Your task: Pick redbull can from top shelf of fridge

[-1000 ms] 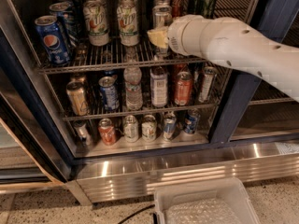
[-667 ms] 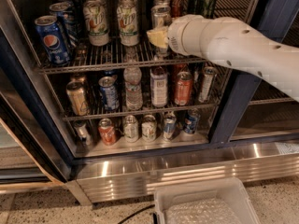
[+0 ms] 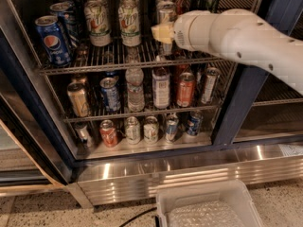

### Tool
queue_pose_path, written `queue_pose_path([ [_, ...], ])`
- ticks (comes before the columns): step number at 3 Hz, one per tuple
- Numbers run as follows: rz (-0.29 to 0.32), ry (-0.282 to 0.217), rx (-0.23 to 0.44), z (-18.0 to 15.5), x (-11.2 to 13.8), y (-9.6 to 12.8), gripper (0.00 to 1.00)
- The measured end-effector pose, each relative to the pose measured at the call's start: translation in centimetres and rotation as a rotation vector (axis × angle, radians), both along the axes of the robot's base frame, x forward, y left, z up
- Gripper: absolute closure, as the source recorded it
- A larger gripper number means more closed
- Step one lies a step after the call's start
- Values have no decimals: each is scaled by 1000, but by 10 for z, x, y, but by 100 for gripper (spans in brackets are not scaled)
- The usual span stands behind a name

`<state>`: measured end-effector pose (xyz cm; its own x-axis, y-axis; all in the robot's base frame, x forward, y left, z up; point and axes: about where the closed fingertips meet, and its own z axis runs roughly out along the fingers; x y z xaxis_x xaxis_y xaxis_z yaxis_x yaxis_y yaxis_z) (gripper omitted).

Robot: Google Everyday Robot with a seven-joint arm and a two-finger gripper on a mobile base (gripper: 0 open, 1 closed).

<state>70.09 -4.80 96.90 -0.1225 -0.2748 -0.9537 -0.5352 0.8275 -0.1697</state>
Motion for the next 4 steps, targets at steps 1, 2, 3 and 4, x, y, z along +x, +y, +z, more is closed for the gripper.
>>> queue_pose_path([
  [1, 5, 11, 101, 23, 6, -12, 100],
  [2, 22, 20, 177, 43, 10, -26, 100],
  [3, 94, -2, 141, 66, -1, -25, 100],
  [4, 219, -9, 15, 75, -29, -12, 100],
])
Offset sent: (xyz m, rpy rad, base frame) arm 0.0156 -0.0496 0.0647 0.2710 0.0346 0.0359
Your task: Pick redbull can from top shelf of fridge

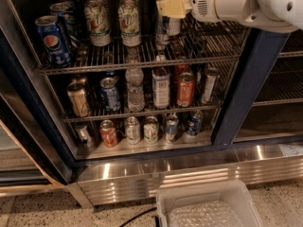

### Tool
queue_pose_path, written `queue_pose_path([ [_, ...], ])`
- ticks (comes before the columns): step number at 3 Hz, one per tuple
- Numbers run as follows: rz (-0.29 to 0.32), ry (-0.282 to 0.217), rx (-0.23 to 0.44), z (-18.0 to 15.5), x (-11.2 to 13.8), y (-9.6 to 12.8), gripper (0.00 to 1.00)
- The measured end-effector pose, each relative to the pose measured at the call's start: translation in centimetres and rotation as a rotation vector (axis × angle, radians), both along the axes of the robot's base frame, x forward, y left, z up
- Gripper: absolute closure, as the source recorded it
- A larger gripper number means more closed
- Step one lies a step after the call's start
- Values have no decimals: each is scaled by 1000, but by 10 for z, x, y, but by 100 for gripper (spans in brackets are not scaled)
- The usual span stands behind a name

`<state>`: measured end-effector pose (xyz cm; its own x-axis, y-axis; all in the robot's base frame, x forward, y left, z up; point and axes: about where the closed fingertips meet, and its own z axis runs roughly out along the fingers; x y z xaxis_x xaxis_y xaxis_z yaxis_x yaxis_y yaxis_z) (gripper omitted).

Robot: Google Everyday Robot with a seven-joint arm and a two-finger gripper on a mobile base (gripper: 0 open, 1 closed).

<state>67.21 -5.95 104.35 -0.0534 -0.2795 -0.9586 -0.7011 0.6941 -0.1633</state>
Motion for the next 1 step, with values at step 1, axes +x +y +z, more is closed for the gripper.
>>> queue_pose_path([
  [1, 0, 0, 0, 0, 0, 0, 100],
])
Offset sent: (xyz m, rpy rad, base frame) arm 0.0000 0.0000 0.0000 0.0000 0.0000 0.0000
